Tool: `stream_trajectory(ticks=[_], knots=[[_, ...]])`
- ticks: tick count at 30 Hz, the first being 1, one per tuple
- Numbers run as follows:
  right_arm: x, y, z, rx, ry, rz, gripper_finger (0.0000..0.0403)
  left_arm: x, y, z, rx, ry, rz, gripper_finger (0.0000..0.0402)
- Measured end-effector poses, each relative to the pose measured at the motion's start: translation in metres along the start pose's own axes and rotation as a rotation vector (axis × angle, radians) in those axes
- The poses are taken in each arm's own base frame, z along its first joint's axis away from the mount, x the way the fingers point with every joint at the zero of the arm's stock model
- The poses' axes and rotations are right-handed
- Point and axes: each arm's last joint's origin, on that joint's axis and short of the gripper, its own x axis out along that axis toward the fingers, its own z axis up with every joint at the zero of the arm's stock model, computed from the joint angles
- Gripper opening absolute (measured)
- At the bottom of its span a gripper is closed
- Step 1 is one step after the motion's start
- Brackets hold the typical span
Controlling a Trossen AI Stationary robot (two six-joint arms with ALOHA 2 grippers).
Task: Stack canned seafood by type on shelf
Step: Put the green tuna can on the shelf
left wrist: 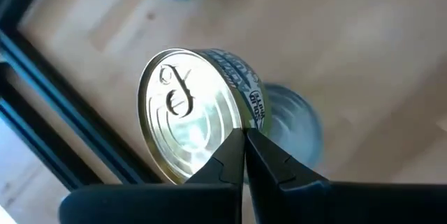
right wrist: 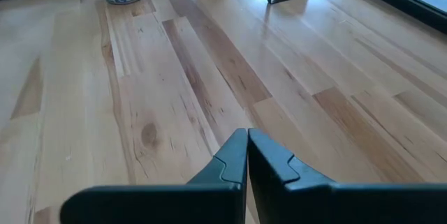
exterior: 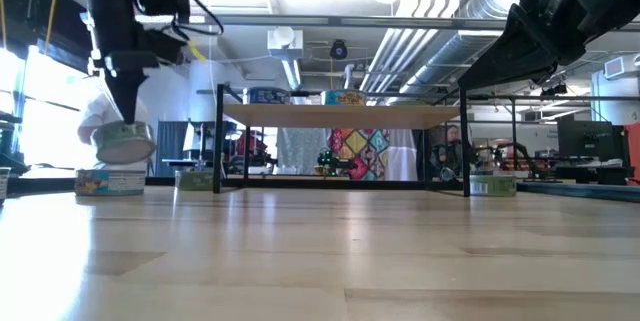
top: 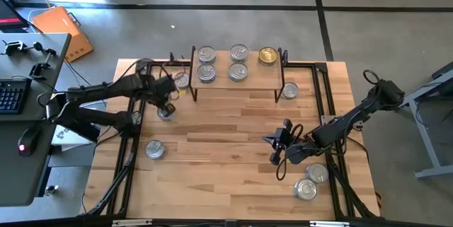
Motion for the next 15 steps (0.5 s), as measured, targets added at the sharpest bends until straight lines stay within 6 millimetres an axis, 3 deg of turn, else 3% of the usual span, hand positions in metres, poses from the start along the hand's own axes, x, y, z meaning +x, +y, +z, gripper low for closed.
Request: stream_trajectory(ticks=[10,15], knots=[[0.000,0.000,0.000,0.001,0.000,0.000,0.0004,-0.023,-0.063,-0.035,0.110,-0.024,-0.172,0.0000],[0.000,0.000,0.000,0.005,-0.003,0.001,0.0004,-0.035,-0.100,-0.048,0.184,-0.173,-0.292,0.0000]])
